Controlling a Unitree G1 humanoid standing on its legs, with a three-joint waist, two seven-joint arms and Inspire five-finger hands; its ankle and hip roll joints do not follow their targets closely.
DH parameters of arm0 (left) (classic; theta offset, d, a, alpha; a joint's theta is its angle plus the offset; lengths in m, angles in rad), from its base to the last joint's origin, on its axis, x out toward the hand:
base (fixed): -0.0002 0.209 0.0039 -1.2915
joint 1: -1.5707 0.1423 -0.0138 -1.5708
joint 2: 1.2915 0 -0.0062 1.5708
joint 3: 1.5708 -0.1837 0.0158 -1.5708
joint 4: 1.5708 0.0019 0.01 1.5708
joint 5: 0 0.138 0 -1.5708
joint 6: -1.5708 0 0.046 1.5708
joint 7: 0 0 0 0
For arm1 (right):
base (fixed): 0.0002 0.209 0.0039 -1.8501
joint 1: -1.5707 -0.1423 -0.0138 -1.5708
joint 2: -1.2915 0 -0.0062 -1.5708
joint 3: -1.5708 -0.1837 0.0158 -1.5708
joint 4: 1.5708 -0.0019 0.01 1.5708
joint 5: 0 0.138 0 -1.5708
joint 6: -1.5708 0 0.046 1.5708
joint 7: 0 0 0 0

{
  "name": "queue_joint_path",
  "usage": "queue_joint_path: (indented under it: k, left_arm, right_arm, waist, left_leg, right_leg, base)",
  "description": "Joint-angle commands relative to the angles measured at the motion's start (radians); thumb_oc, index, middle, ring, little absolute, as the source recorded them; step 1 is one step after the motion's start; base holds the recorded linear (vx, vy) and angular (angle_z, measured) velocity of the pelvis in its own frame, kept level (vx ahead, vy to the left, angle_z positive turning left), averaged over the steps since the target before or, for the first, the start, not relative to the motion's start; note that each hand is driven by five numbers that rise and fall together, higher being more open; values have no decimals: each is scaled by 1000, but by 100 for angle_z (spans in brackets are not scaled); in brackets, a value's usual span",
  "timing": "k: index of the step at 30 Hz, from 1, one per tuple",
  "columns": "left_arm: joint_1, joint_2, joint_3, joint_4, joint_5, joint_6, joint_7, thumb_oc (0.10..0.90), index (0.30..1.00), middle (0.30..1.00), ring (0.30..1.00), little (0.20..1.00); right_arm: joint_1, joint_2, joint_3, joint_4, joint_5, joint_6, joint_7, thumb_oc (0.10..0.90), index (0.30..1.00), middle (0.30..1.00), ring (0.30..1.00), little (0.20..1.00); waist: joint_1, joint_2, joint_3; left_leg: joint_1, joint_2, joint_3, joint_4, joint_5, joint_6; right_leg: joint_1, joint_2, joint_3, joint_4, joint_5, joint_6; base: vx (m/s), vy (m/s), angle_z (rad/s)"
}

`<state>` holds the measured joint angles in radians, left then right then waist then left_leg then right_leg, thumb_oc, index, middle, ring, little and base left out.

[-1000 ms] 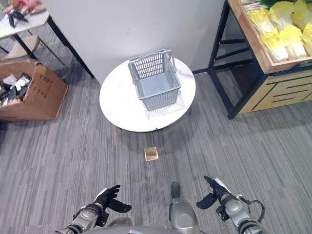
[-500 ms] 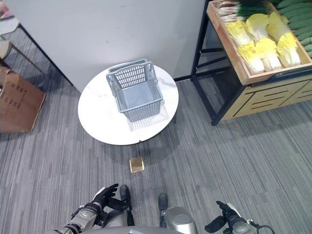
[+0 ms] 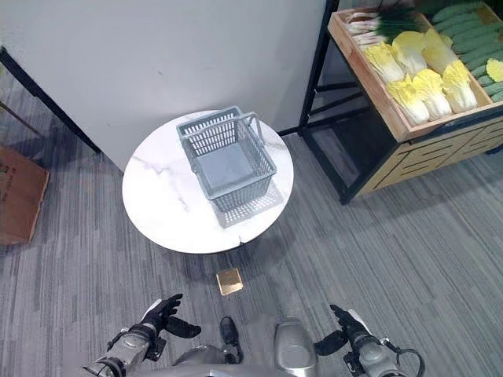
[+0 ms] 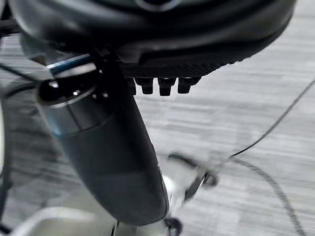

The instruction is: Get the vegetables into the basket

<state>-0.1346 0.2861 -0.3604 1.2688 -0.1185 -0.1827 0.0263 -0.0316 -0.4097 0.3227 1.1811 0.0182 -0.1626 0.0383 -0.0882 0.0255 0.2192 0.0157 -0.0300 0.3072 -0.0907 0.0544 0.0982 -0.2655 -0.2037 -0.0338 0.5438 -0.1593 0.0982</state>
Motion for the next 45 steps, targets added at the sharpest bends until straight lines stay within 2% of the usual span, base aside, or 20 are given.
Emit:
queue_joint_path:
  k: [1,2,3,4,7,11,14,19,20,22,24,25,31,33,34,39,41,43,45]
  left_arm:
    - [-2,38,26,-20,-1,-22,3,900,1000,1000,1000,1000]
    - [2,37,33,-10,3,-23,1,900,1000,1000,1000,1000]
    - [2,37,33,-10,3,-23,1,900,1000,1000,1000,1000]
    - [5,35,38,-5,7,-22,1,900,1000,1000,1000,1000]
    - [15,32,38,1,16,-22,-7,900,1000,1000,1000,1000]
    - [29,21,44,1,10,-22,-6,900,1000,1000,1000,1000]
    - [42,9,45,7,10,-19,-7,900,1000,1000,1000,1000]
    - [49,3,34,-1,19,-21,-4,900,1000,1000,1000,1000]
    - [59,6,26,-18,28,-24,-5,900,1000,1000,1000,1000]
    - [65,9,22,-22,34,-25,-6,900,1000,1000,1000,1000]
    - [83,18,19,-45,47,-31,-13,900,1000,1000,1000,1000]
    - [83,18,18,-45,47,-31,-13,900,1000,1000,1000,1000]
    - [95,25,42,-53,62,-31,-14,900,1000,1000,1000,1000]
    - [96,26,52,-52,62,-29,-12,900,1000,1000,1000,1000]
    - [92,29,51,-49,63,-27,-9,900,1000,1000,1000,1000]
    - [83,36,42,-52,49,-17,2,900,1000,1000,1000,1000]
    - [81,35,32,-51,35,-12,8,900,1000,1000,1000,1000]
    - [82,36,32,-52,31,-10,12,900,1000,1000,1000,1000]
    - [76,43,20,-50,9,-8,25,900,1000,1000,1000,1000]
  right_arm:
    - [-6,-34,-6,5,44,-13,-13,900,1000,1000,1000,1000]
    - [-9,-32,-11,9,45,-14,-16,900,1000,1000,1000,1000]
    - [-9,-32,-11,9,45,-14,-16,900,1000,1000,1000,1000]
    - [-12,-30,-11,7,44,-15,-15,900,1000,1000,1000,1000]
    - [-6,-32,-5,9,37,-13,-10,900,1000,1000,1000,1000]
    - [-14,-43,-1,45,14,-8,-16,900,1000,1000,1000,1000]
    - [-18,-56,-3,56,4,-9,-33,900,1000,1000,1000,1000]
    - [-25,-103,-37,35,13,-23,-68,900,1000,1000,1000,1000]
    - [-26,-157,-54,-19,-13,-30,-93,900,1000,1000,1000,1000]
    - [-27,-190,-61,-66,-36,-35,-106,900,1000,1000,1000,1000]
    - [-32,-309,-84,-227,-158,-47,-170,900,1000,1000,1000,1000]
    - [-30,-310,-85,-230,-158,-46,-169,900,1000,1000,1000,1000]
    - [-81,-543,-144,-666,-395,-54,-250,900,1000,1000,1000,1000]
    - [-122,-586,-146,-743,-447,-58,-274,900,1000,1000,1000,1000]
    - [-180,-619,-122,-787,-477,-62,-283,900,1000,1000,1000,1000]
    - [-425,-657,30,-858,-527,-56,-277,900,1000,1000,1000,1000]
    - [-570,-636,140,-847,-520,-58,-275,900,1000,1000,1000,1000]
    - [-623,-623,178,-838,-515,-55,-276,900,1000,1000,1000,1000]
    - [-806,-580,287,-791,-497,-36,-277,900,1000,1000,1000,1000]
  waist:
    - [-1,-21,12]
    - [-3,-25,7]
    - [-3,-25,8]
    - [-8,-33,10]
    - [-13,-39,13]
    - [4,-36,2]
    - [14,-29,-14]
    - [20,-31,-23]
    - [24,-32,-26]
    - [24,-33,-27]
    - [24,-30,-30]
    - [24,-29,-30]
    - [33,-27,-31]
    - [41,-26,-32]
    - [52,-26,-29]
    - [92,-26,-23]
    - [111,-24,-13]
    - [115,-23,-8]
    - [141,-24,10]
  left_leg:
    - [-5,59,27,20,5,-129]
    - [4,65,21,19,-1,-143]
    - [4,65,21,19,-1,-143]
    - [11,69,11,32,-13,-151]
    - [18,74,-10,67,-30,-156]
    - [27,95,-31,73,-20,-177]
    - [33,122,-50,26,19,-197]
    - [28,136,-67,9,35,-208]
    - [26,140,-73,3,37,-211]
    - [23,140,-75,3,38,-212]
    - [20,140,-79,3,34,-213]
    - [20,140,-79,3,34,-213]
    - [20,136,-86,3,23,-212]
    - [18,134,-89,3,22,-211]
    - [21,135,-92,3,19,-212]
    - [1,132,-112,3,26,-214]
    - [-10,131,-124,3,30,-216]
    - [-18,131,-128,3,34,-218]
    - [-45,131,-141,3,44,-219]
  right_leg:
    - [94,-13,-9,-295,278,74]
    - [86,-22,-15,-398,285,82]
    - [87,-22,-16,-398,285,82]
    - [69,-29,9,-424,312,91]
    - [77,-11,45,-436,296,91]
    - [123,12,12,-475,281,71]
    - [159,34,-23,-514,271,57]
    - [181,45,-50,-547,271,53]
    - [190,46,-61,-560,274,54]
    - [194,45,-63,-566,276,56]
    - [201,42,-69,-578,281,62]
    - [202,42,-69,-579,281,62]
    - [207,30,-74,-580,287,71]
    - [208,27,-79,-580,288,73]
    - [215,25,-84,-581,284,74]
    - [214,17,-104,-578,285,74]
    - [214,13,-116,-577,284,73]
    - [212,13,-121,-578,284,72]
    - [195,10,-133,-573,284,71]
  base:
    - [123,-107,-4]
    - [81,-78,2]
    - [141,-170,4]
    - [63,-92,9]
    - [94,-130,29]
    - [96,-215,28]
    - [60,-177,23]
    - [47,-113,18]
    - [26,-48,5]
    - [25,-39,5]
    - [35,-7,9]
    - [33,12,7]
    - [13,20,3]
    - [9,18,7]
    - [-1,12,9]
    - [-17,4,17]
    - [-39,-2,30]
    - [-38,-4,32]
    - [-55,-6,27]
